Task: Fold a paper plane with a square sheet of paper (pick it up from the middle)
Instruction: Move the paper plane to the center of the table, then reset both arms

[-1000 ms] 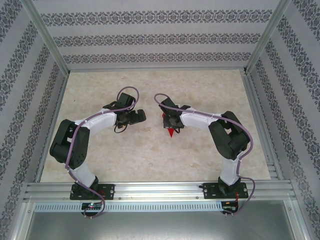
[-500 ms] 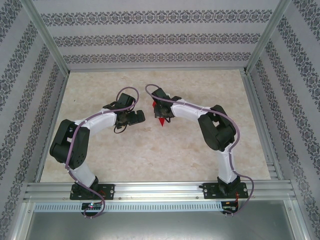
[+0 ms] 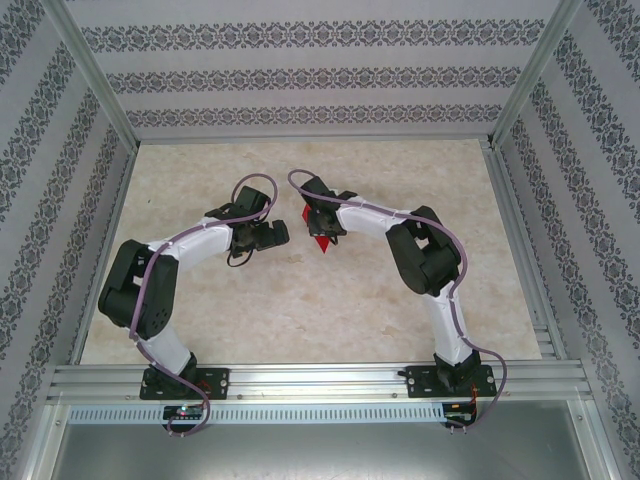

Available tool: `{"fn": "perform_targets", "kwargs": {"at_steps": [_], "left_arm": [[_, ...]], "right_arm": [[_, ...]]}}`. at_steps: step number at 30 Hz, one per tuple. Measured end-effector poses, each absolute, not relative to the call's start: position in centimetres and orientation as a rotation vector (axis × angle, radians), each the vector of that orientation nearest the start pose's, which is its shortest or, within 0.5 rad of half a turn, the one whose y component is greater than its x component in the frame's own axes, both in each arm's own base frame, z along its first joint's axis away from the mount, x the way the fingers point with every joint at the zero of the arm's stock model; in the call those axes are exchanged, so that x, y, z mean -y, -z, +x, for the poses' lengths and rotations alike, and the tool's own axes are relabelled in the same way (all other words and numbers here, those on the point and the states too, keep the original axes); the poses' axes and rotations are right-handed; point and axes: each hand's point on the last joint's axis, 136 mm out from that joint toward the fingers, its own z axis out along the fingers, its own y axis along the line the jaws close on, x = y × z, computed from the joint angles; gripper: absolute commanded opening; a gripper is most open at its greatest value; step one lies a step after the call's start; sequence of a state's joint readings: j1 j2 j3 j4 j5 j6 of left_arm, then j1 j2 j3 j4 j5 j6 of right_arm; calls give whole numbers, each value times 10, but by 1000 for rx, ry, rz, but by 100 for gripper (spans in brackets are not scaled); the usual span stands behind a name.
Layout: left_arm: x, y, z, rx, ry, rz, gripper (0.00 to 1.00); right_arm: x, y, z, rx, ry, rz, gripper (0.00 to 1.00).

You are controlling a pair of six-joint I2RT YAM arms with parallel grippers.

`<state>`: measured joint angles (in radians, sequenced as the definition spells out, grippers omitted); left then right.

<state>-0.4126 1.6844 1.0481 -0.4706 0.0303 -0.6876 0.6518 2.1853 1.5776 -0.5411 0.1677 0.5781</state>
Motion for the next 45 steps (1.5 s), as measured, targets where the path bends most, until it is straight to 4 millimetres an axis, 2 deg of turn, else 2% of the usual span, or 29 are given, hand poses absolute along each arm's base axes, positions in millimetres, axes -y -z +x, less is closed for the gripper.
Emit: {"fn": "perform_targets", "kwargs": {"at_steps": [4, 7, 9, 12, 15, 17, 21, 24, 28, 30, 33, 36, 40, 42, 45], "left_arm": [[160, -62, 358, -2702, 360, -368, 100], [158, -67, 361, -2696, 340, -369, 100], [156, -73, 364, -2681, 322, -369, 100], [152, -88, 372, -2640, 292, -371, 100], [146, -110, 382, -2585, 269, -376, 100], [136, -125, 389, -2540, 245, -390, 100], [108, -152, 400, -2453, 194, -423, 100], [80, -175, 402, -2366, 132, -435, 100], [47, -202, 398, -2234, 21, -443, 100], [28, -208, 393, -2165, -57, -457, 100], [-1, -202, 383, -2097, -178, -493, 100], [-26, -180, 373, -2068, -294, -502, 100], [-39, -148, 362, -2076, -393, -432, 100], [-40, -137, 361, -2080, -406, -386, 100], [-42, -131, 369, -2054, -377, -336, 100]], "right_arm": [[-285, -17, 420, -2702, -147, -46, 26], [-283, -23, 417, -2711, -146, -41, 39], [-282, -35, 416, -2702, -158, -31, 49], [-283, -75, 417, -2639, -216, -12, 61], [-282, -134, 419, -2530, -298, 5, 73], [-274, -175, 417, -2441, -344, 23, 80], [-238, -229, 410, -2290, -333, 61, 98], [-193, -245, 401, -2203, -230, 94, 98], [-121, -240, 391, -2140, -50, 174, 98], [-75, -232, 386, -2108, 59, 249, 98], [-17, -214, 373, -2071, 204, 349, 98], [29, -187, 356, -2057, 324, 427, 98], [63, -148, 338, -2061, 430, 463, 98], [72, -132, 332, -2066, 462, 460, 98], [75, -123, 336, -2041, 461, 435, 98]]}}
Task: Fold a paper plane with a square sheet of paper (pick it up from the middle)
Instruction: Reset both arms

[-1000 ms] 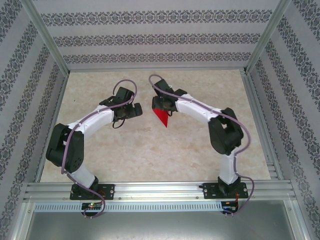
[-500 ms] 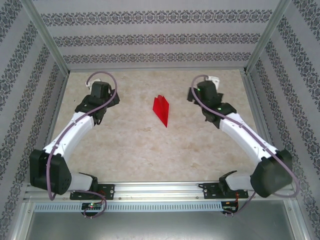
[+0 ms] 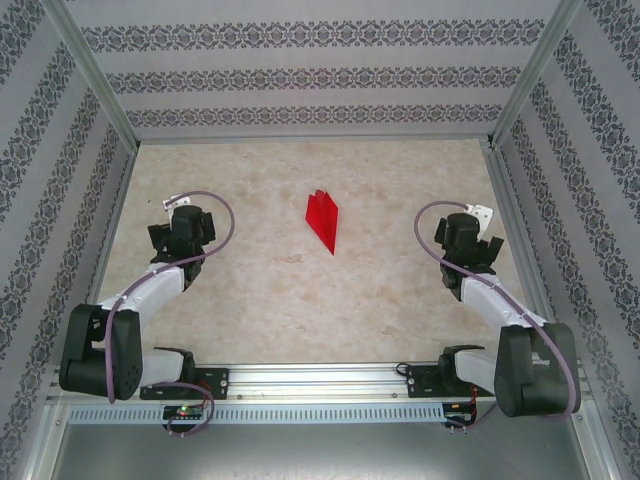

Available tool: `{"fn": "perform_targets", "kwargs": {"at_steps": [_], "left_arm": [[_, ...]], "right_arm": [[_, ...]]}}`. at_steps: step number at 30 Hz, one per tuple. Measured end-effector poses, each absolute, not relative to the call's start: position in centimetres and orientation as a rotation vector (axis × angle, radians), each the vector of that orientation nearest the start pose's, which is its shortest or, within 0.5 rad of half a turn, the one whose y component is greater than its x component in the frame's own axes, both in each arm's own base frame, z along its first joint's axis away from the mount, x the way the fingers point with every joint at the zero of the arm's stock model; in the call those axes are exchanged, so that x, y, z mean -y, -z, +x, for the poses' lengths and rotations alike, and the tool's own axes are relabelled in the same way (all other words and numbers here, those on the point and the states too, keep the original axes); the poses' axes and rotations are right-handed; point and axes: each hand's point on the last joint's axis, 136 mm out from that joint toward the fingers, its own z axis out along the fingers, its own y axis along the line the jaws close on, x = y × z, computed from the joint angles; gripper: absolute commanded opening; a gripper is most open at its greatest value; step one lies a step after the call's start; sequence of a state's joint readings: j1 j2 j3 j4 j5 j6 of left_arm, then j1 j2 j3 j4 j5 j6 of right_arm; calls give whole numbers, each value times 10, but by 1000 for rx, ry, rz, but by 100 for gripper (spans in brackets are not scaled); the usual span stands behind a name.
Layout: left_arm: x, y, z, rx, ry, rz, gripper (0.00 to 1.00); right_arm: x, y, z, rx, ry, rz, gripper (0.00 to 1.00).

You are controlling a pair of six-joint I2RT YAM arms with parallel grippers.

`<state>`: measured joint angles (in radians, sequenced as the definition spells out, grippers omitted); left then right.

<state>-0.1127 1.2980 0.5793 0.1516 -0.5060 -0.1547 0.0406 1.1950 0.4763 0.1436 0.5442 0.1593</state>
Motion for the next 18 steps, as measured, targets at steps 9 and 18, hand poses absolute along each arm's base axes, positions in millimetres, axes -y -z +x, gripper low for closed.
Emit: {"fn": "perform_targets", "kwargs": {"at_steps": [9, 18], "left_arm": [[-19, -121, 392, -1997, -123, -161, 100], [5, -99, 398, -1992, -7, -32, 100]], "right_arm": [[54, -119, 374, -1960, 314, 274, 98], [43, -116, 395, -1910, 191, 211, 98]]}}
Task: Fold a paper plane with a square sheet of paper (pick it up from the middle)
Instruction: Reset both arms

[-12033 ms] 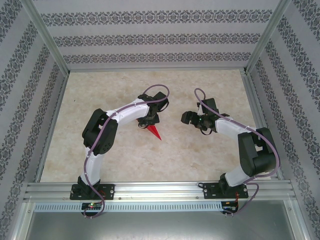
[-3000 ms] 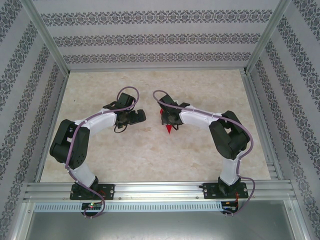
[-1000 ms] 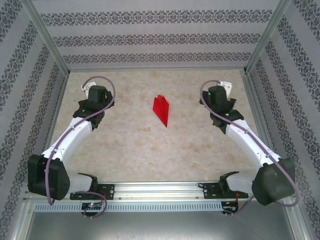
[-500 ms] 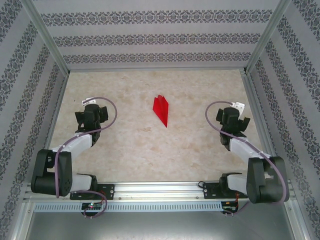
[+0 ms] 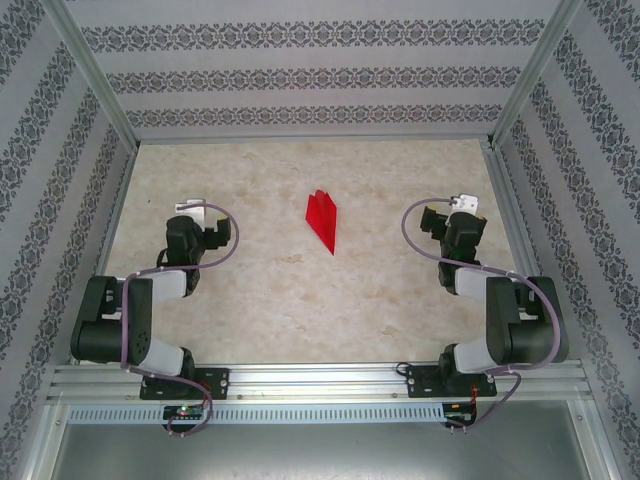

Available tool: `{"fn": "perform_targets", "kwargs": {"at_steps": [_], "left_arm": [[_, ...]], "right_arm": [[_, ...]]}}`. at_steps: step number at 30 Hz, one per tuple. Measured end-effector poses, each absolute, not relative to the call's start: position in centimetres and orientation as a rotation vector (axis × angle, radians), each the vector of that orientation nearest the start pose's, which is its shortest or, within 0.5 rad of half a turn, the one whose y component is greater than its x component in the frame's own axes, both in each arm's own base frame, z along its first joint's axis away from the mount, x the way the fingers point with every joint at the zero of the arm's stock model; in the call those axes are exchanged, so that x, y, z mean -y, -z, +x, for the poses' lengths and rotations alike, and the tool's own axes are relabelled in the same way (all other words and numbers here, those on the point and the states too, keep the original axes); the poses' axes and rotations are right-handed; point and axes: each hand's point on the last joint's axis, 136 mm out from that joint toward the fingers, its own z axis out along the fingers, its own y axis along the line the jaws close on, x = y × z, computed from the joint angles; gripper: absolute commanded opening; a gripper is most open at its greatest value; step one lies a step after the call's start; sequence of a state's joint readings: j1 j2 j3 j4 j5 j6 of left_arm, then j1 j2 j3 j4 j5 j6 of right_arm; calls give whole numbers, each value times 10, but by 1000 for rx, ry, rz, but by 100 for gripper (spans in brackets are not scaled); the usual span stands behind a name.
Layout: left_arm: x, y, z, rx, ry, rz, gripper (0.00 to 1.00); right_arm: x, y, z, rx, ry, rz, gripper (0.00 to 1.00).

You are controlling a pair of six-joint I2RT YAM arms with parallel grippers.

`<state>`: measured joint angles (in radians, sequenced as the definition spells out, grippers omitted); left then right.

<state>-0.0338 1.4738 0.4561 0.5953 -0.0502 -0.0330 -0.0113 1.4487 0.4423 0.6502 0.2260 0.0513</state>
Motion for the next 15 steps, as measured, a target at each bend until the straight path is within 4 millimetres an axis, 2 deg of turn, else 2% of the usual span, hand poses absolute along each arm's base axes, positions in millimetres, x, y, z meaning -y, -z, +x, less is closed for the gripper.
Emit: {"fn": "perform_targets", "kwargs": {"at_steps": [5, 11, 15], "left_arm": [[8, -89, 400, -2011, 5, -12, 100], [9, -91, 402, -1995, 0, 5, 100], [12, -90, 403, -1961, -1, 21, 100]], "right_arm": [[37, -124, 399, -1862, 153, 187, 98], [31, -113, 397, -1866, 140, 144, 98], [30, -117, 399, -1850, 135, 138, 98]]}}
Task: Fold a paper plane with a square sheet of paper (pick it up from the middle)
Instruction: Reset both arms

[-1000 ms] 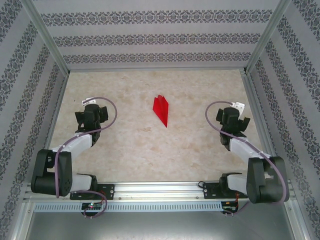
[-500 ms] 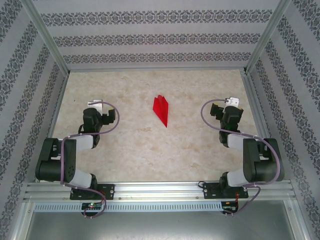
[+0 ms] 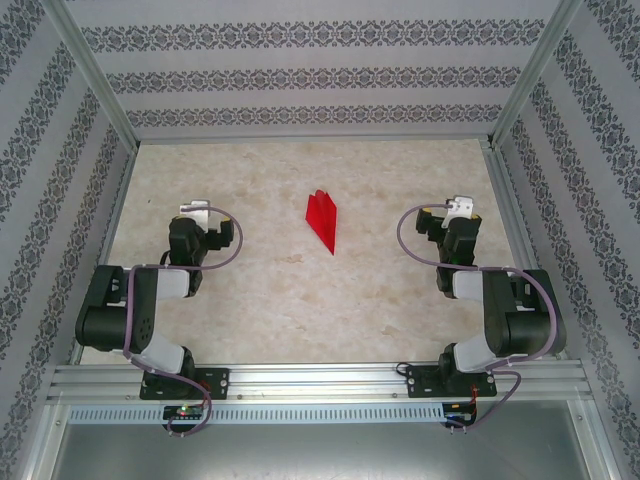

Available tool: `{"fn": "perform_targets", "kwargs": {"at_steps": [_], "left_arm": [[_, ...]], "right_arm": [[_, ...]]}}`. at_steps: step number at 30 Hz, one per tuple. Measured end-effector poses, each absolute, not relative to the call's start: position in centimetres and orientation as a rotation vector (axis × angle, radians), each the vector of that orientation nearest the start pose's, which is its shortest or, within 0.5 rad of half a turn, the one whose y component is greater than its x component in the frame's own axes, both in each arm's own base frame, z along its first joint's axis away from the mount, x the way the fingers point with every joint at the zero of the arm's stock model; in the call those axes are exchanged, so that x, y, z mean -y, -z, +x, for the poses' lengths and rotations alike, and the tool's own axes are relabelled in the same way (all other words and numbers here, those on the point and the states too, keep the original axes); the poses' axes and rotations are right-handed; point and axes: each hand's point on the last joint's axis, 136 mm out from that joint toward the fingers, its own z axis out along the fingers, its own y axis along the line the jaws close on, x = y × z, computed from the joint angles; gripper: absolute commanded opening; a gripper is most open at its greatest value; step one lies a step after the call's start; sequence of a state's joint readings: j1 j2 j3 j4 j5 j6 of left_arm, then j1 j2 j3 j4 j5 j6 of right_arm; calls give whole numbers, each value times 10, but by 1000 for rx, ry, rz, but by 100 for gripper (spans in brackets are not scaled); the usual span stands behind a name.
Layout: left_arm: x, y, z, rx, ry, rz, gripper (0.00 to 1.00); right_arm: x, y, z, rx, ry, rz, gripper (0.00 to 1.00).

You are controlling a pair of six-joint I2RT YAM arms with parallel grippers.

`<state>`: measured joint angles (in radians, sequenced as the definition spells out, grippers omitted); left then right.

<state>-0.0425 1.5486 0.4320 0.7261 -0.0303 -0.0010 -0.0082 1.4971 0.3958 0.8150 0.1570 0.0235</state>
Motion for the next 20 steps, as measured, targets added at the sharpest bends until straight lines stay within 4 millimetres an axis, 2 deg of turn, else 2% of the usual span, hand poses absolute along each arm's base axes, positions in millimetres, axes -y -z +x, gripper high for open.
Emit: {"fn": "perform_targets", "kwargs": {"at_steps": [3, 20], "left_arm": [[12, -86, 400, -1967, -3, 22, 100], [14, -91, 403, -1942, -10, 46, 100]], "right_arm": [[30, -119, 399, -1838, 132, 137, 98], [30, -121, 400, -1834, 131, 137, 98]]}}
